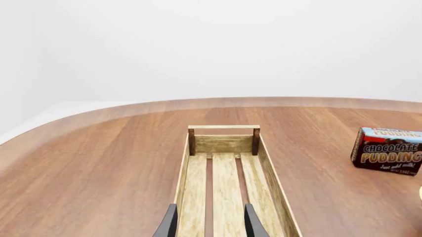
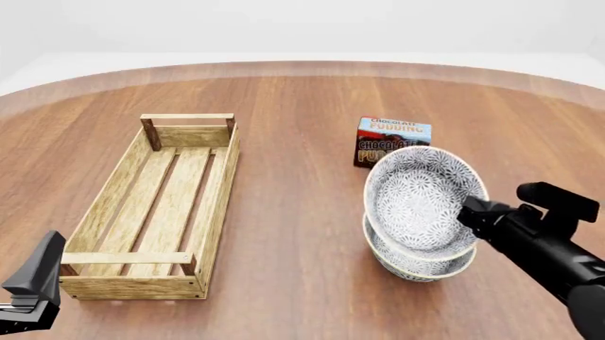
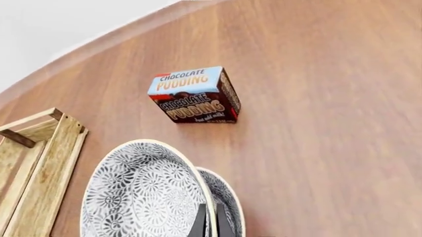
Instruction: Stack the left bowl on the right bowl and place them in the tray.
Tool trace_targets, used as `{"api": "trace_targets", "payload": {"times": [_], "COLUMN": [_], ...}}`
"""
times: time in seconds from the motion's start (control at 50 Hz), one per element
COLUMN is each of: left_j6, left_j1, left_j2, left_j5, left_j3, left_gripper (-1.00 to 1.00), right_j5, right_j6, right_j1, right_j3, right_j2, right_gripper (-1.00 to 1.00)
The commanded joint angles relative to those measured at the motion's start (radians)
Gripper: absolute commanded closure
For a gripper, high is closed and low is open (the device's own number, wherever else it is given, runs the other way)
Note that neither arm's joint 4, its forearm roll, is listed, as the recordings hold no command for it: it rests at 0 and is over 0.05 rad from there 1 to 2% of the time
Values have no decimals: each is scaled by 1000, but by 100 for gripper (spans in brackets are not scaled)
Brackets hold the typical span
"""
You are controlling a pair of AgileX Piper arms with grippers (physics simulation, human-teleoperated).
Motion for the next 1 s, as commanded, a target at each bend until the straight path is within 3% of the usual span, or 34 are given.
{"api": "trace_targets", "payload": {"times": [0.02, 0.28, 0.5, 0.52, 0.68, 0.88, 1.0], "left_j6": [0, 0, 0, 0, 0, 0, 0], "left_j1": [0, 0, 0, 0, 0, 0, 0], "left_j2": [0, 0, 0, 0, 0, 0, 0], "left_j5": [0, 0, 0, 0, 0, 0, 0], "left_j3": [0, 0, 0, 0, 0, 0, 0], "left_gripper": [-100, -100, -100, -100, -100, -100, -100], "right_j5": [-68, -146, -120, -100, -36, -54, -9], "right_j6": [14, 17, -14, -22, -36, -32, -29], "right_j1": [-7, -13, -17, -19, -13, -8, -18], "right_j3": [20, 44, 36, 31, 15, 23, 21], "right_j2": [54, 129, 108, 85, 16, 20, -32], "right_gripper": [100, 100, 100, -100, -100, -100, -100]}}
